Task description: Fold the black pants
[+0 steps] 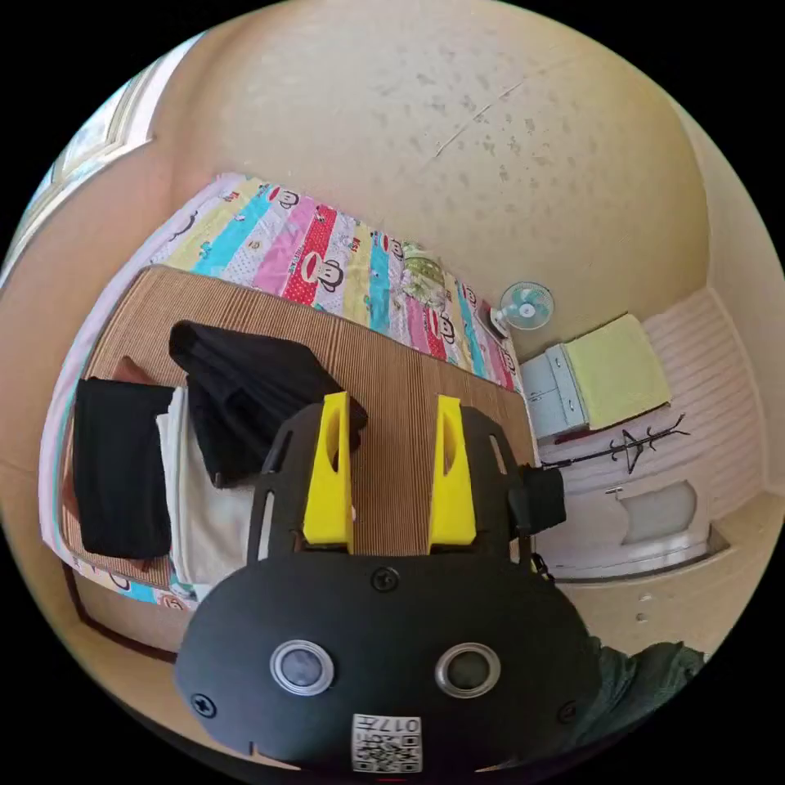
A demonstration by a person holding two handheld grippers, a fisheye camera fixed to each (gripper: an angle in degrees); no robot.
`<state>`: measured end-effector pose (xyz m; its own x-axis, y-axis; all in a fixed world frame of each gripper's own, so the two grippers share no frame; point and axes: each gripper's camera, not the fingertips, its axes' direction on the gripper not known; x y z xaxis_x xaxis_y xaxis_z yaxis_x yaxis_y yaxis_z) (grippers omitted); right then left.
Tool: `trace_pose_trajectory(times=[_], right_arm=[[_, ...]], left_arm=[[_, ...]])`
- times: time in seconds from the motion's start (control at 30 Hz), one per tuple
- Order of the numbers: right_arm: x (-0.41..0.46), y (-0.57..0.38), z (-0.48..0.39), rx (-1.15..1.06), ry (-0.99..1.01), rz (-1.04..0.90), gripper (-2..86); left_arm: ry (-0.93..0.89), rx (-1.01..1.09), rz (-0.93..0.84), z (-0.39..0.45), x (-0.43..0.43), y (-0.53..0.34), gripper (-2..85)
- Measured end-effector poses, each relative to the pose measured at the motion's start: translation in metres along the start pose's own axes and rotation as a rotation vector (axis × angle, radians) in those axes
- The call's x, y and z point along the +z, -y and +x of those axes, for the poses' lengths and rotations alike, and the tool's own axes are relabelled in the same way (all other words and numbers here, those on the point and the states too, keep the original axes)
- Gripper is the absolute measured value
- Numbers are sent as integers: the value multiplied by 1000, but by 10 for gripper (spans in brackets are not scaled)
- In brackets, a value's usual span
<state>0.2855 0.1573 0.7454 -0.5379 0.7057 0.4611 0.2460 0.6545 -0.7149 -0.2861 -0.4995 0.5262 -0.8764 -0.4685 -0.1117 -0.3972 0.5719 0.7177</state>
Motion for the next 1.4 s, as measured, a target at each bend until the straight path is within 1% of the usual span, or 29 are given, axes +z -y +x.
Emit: trace_pose_trajectory(times=[0.03,0.07,0.17,0.23,0.33,0.4,0.47,0.5,0.57,0.6,0.63,0.67,0.7,0.8,0.83,0.9,0.97,1.0,1.03,1.07,1.1,1.13,1.17,1.2,1.23,1.27,1.3,1.37,1.4], right_arm=[[-10,1,4,9,23,28,3],[-30,1,12,23,65,88,3],[-75,0,24,39,107,227,3],[-95,-1,30,50,103,286,3],[-113,-1,38,75,79,339,3],[-117,0,46,99,55,365,3],[-114,2,52,110,48,378,3],[-111,4,57,117,45,378,3],[-103,9,65,131,37,370,3],[-97,12,71,140,32,362,4],[-94,14,74,144,30,356,4],[-88,19,81,150,32,347,4],[-83,23,87,152,37,338,4],[-69,33,101,150,41,315,4],[-66,36,103,149,36,310,4],[-51,49,110,135,-4,273,3],[-35,62,114,122,-40,232,3],[-22,72,117,114,-57,199,3],[-15,77,118,111,-63,181,3],[2,86,121,101,-71,145,3],[19,95,123,88,-80,105,4],[28,99,125,82,-87,85,4],[46,107,128,69,-108,40,4],[64,115,132,58,-143,-11,5],[74,118,135,54,-167,-39,5],[93,124,142,50,-230,-98,6],[113,129,152,54,-301,-155,8],[143,136,171,64,-410,-225,13],[163,140,183,62,-475,-255,18]], left_arm=[[-81,-66,-8,-20,25,-9,147],[-121,-150,14,-39,44,-19,146],[-139,-328,109,-77,76,-37,146],[-120,-377,125,-93,93,-36,145],[-78,-352,130,-103,117,-18,144],[-68,-301,80,-107,139,2,139],[-7,-277,-22,-114,168,27,119],[8,-270,-38,-115,173,33,114],[29,-247,-171,-119,207,58,87],[30,-237,-219,-119,217,64,75],[-41,-211,-294,-117,238,75,51],[-128,-204,-307,-114,249,82,46],[-158,-191,-300,-110,251,85,44],[-214,24,-250,-51,250,95,41],[-239,111,-249,-19,251,90,40],[-299,253,-285,30,259,70,40],[-371,445,-366,92,278,22,43],[-381,485,-393,104,285,7,44],[-398,531,-465,120,306,-22,46],[-415,517,-572,124,336,-53,47],[-421,493,-641,121,354,-69,47],[-442,437,-784,111,389,-101,35],[-528,408,-925,100,416,-133,13],[-588,390,-997,95,428,-147,9],[-680,353,-1123,81,445,-170,0],[-688,301,-1180,62,453,-179,-4],[-669,278,-1169,51,453,-178,-7],[-590,172,-1054,-2,438,-160,-9],[-589,139,-1025,-16,433,-154,-9]])
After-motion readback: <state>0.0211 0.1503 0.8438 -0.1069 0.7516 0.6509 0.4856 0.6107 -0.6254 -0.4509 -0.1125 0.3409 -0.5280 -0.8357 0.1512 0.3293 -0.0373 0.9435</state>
